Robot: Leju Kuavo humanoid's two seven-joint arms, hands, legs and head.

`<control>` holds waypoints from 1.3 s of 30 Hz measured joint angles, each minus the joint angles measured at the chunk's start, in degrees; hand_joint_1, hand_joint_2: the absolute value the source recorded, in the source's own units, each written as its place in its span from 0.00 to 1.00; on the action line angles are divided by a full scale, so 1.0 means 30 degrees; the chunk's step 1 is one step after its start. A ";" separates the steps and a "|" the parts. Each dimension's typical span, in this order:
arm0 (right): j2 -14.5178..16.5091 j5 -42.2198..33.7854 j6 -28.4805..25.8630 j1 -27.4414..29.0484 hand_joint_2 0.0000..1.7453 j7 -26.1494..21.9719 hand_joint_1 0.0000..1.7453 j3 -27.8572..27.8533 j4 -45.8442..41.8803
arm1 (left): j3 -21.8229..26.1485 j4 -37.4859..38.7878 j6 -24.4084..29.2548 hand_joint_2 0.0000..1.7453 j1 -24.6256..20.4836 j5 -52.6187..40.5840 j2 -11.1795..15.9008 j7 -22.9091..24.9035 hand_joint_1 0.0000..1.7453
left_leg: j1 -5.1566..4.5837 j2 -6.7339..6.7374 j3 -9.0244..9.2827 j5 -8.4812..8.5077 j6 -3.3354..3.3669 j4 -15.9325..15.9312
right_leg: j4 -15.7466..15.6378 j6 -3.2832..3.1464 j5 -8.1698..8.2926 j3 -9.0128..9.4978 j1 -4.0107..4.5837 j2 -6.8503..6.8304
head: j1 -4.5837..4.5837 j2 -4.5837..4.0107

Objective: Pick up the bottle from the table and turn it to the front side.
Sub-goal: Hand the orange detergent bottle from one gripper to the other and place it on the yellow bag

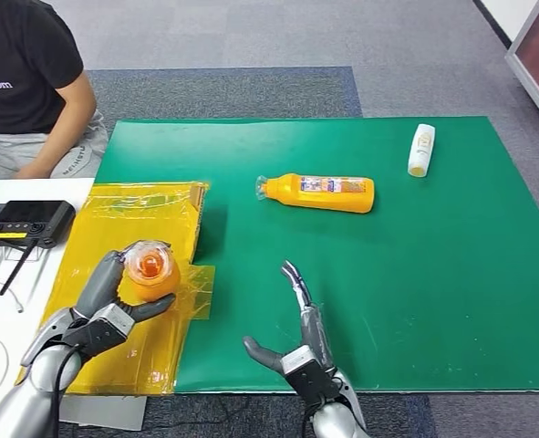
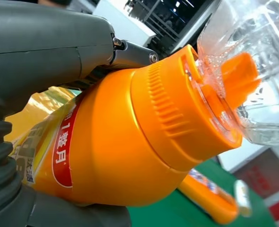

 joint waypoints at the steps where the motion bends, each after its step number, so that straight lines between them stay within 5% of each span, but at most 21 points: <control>1: 0.0000 -0.0044 0.0005 0.0008 1.00 -0.0016 0.00 -0.0005 0.0020 | 0.0121 -0.0062 -0.0077 1.00 -0.0017 -0.0230 0.0251 0.0153 1.00 | 0.0000 0.0000 -0.0001 0.0002 -0.0002 0.0000 | 0.0000 -0.0002 0.0001 -0.0003 0.0000 0.0000 | 0.0000 0.0000; 11: 0.0138 -0.0681 0.0392 0.0007 1.00 -0.0133 0.00 -0.0053 0.0394 | 0.0245 0.0273 -0.1188 1.00 -0.0291 -0.1305 0.1800 0.0758 1.00 | -0.0001 0.0001 -0.0001 0.0003 -0.0003 0.0000 | -0.0001 -0.0004 0.0002 0.0003 -0.0003 -0.0001 | 0.0002 0.0000; 22: 0.0372 -0.1060 0.0688 -0.0270 1.00 -0.0200 0.00 -0.0053 0.1292 | -0.0737 0.2820 -0.0518 1.00 -0.1637 -0.2129 0.1097 0.0971 0.98 | -0.0002 -0.0003 0.0095 0.0004 -0.0007 -0.0009 | 0.0000 -0.0015 0.0012 0.0105 -0.0004 -0.0002 | 0.0000 0.0000; 24: 0.0414 -0.1166 0.0732 -0.0325 1.00 -0.0193 0.00 -0.0053 0.1448 | -0.1025 0.3379 -0.0343 1.00 -0.1905 -0.2343 0.0829 0.1101 0.83 | -0.0002 -0.0002 0.0132 0.0003 -0.0012 -0.0010 | 0.0000 -0.0028 0.0022 0.0134 -0.0003 0.0001 | 0.0000 0.0000; 26: 0.0430 -0.1315 0.0778 -0.0349 1.00 -0.0175 0.00 -0.0053 0.1605 | -0.1247 0.3969 -0.0155 1.00 -0.2149 -0.2420 0.0536 0.1250 0.37 | -0.0001 -0.0002 0.0154 0.0004 -0.0020 -0.0011 | 0.0000 -0.0049 0.0038 0.0148 -0.0003 0.0004 | 0.0000 0.0000; 28: 0.0444 -0.1508 0.0834 -0.0361 1.00 -0.0137 0.00 -0.0053 0.1785 | -0.1398 0.4657 0.0070 1.00 -0.2305 -0.2424 0.0197 0.1410 0.02 | -0.0001 0.0001 0.0166 0.0010 -0.0028 -0.0012 | 0.0000 -0.0068 0.0053 0.0148 -0.0001 0.0009 | 0.0000 0.0000; 39: 0.0536 -0.2044 0.1147 -0.0590 1.00 -0.0053 0.00 -0.0053 0.2594 | -0.1744 0.7680 0.0500 1.00 -0.2423 -0.2178 -0.1242 0.1727 0.04 | -0.0001 0.0003 0.0103 0.0050 -0.0026 -0.0010 | 0.0000 -0.0056 0.0071 0.0082 0.0000 0.0007 | 0.0002 0.0000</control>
